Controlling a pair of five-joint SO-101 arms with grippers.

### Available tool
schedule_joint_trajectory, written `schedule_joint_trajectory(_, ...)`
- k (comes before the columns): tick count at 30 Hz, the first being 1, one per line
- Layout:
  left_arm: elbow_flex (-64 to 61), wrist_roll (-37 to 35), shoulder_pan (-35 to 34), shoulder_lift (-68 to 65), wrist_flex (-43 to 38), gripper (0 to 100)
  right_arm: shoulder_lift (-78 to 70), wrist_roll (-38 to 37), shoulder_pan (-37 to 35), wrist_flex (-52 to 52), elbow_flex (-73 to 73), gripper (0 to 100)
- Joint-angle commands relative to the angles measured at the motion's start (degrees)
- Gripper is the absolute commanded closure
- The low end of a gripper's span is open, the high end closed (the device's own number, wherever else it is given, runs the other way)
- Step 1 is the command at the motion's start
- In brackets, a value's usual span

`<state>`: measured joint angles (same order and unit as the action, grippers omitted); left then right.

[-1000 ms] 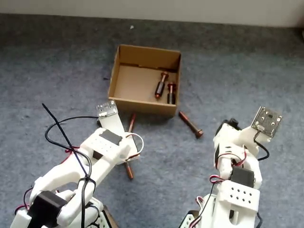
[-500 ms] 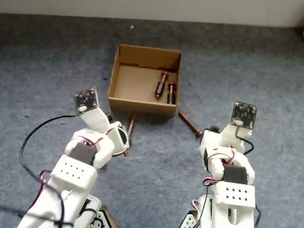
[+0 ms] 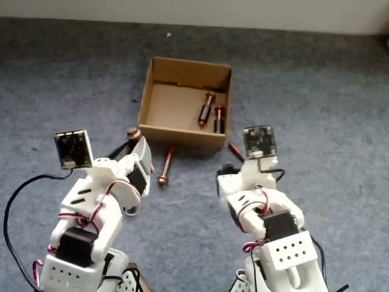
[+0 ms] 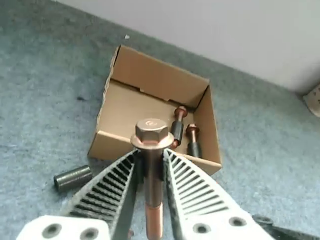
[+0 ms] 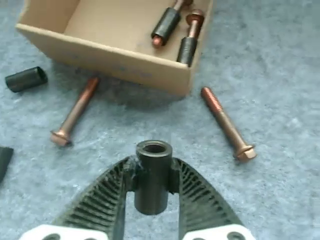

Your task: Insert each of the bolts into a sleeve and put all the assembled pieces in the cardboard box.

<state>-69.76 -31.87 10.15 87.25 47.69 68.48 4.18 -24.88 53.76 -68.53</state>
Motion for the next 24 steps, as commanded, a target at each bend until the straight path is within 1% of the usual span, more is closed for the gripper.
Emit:
schedule_joint_trajectory(1,-0.6,0.5,-0.6,5.6,-0.4,99,1.3,-0.2,-3.6,3.6,3.5,99.3)
schedule_joint_trajectory(4,-3.0,0.5,-0.6,8.5,-0.4,99,2.8,-0.2,-4.8,6.5,3.4,99.3)
schedule_joint_trajectory(11,-8.9,0.6,-0.3,15.8,-0.4,99,14.5,-0.4,-4.5,4.0,-0.1,99.3)
schedule_joint_trajectory(19,-9.5,0.6,-0.1,16.9,-0.4,99,25.8,-0.2,-4.7,3.4,-8.4,99.1)
schedule_joint_trajectory(21,-9.3,0.6,0.0,16.9,-0.4,99,28.5,-0.2,-4.7,1.5,-11.0,99.0)
schedule_joint_trajectory(24,-9.1,0.6,2.4,16.9,-0.4,99,33.5,-0.5,-4.8,-2.8,-17.0,99.0)
